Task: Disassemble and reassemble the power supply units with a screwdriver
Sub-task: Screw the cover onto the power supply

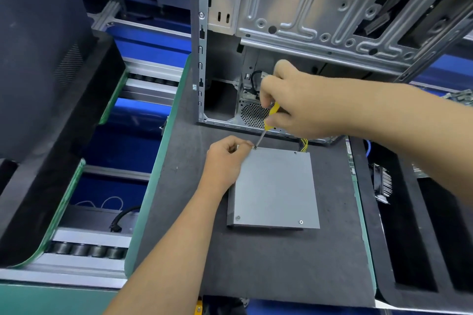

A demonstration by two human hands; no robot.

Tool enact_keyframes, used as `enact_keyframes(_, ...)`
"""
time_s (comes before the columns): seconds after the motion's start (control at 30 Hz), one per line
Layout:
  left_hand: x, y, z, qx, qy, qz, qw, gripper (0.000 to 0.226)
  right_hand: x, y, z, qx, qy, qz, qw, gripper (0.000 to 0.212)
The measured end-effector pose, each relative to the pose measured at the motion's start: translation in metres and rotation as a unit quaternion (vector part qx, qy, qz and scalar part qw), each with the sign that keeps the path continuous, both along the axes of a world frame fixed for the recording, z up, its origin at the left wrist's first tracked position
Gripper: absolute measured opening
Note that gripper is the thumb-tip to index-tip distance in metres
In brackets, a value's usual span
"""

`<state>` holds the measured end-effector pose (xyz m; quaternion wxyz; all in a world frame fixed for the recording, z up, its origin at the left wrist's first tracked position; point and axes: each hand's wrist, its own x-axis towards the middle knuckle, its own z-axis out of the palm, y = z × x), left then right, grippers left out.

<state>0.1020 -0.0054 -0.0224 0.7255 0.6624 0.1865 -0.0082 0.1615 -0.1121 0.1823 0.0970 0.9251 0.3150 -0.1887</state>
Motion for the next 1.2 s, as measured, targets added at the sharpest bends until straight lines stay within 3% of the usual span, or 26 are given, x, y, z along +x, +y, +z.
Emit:
enact_keyframes(0.07, 0.0002, -0.0005, 0.0004, -0.003, 0.000, 0.001, 1.000, 0.029, -0.0001, -0.0006, -0.0025, 0.004, -0.024, 0.017, 1.000, 0.011)
enact_keyframes(0.17, 0.0001, -0.0002, 0.0007, -0.002, 0.002, -0.001, 1.000, 0.028, -0.0029, 0.0004, -0.0069, -0.053, -0.093, 0.018, 0.994, 0.025)
enact_keyframes(0.3, -0.0003, -0.0003, 0.0017, 0.001, -0.002, 0.001, 1.000, 0.029, -0.0001, -0.0034, 0.0024, 0.013, 0.028, -0.005, 1.000, 0.015)
enact_keyframes(0.37, 0.0000, -0.0005, 0.0013, 0.007, 0.000, 0.004, 1.000, 0.029, 0.0006, -0.0023, 0.0005, -0.014, -0.040, 0.011, 0.999, 0.015)
enact_keyframes(0.43, 0.0001, -0.0006, 0.0005, 0.009, 0.002, 0.005, 1.000, 0.032, -0.0033, 0.0006, -0.0026, -0.081, -0.113, 0.025, 0.990, 0.035)
enact_keyframes(0.57, 0.0000, -0.0009, 0.0003, 0.006, -0.002, 0.003, 1.000, 0.036, -0.0043, -0.0037, -0.0010, -0.002, -0.003, -0.004, 1.000, 0.016)
enact_keyframes(0.63, 0.0005, -0.0008, 0.0001, 0.012, -0.003, 0.002, 1.000, 0.033, -0.0016, -0.0036, -0.0019, -0.004, -0.030, 0.020, 0.999, 0.013)
enact_keyframes(0.73, 0.0000, -0.0005, -0.0004, 0.006, -0.004, 0.004, 1.000, 0.031, -0.0027, -0.0017, -0.0033, -0.069, -0.116, 0.005, 0.991, 0.044)
enact_keyframes(0.8, 0.0001, -0.0008, -0.0005, 0.003, -0.005, 0.002, 1.000, 0.029, -0.0045, -0.0042, -0.0030, -0.023, -0.037, -0.026, 0.999, 0.034)
enact_keyframes(0.87, 0.0001, -0.0007, -0.0005, 0.006, -0.004, 0.001, 1.000, 0.029, -0.0039, -0.0046, -0.0016, 0.037, 0.026, -0.006, 0.999, 0.009)
enact_keyframes(0.93, 0.0006, -0.0006, -0.0015, 0.007, -0.003, 0.004, 1.000, 0.030, -0.0032, -0.0028, -0.0033, 0.014, -0.025, 0.011, 1.000, 0.005)
enact_keyframes(1.03, -0.0001, 0.0002, -0.0029, 0.003, -0.006, 0.002, 1.000, 0.032, -0.0063, 0.0002, -0.0059, -0.092, -0.131, 0.020, 0.987, 0.035)
enact_keyframes(1.1, -0.0005, 0.0003, -0.0036, 0.001, -0.008, -0.003, 1.000, 0.034, -0.0065, -0.0040, -0.0029, -0.043, -0.054, -0.023, 0.997, 0.033)
enact_keyframes(1.17, 0.0005, 0.0004, -0.0043, 0.009, -0.007, -0.004, 1.000, 0.035, -0.0039, -0.0068, -0.0010, 0.030, 0.023, -0.023, 0.999, 0.011)
enact_keyframes(1.2, 0.0009, 0.0003, -0.0045, 0.011, -0.005, -0.004, 1.000, 0.035, -0.0035, -0.0066, -0.0015, 0.032, 0.020, -0.013, 0.999, 0.006)
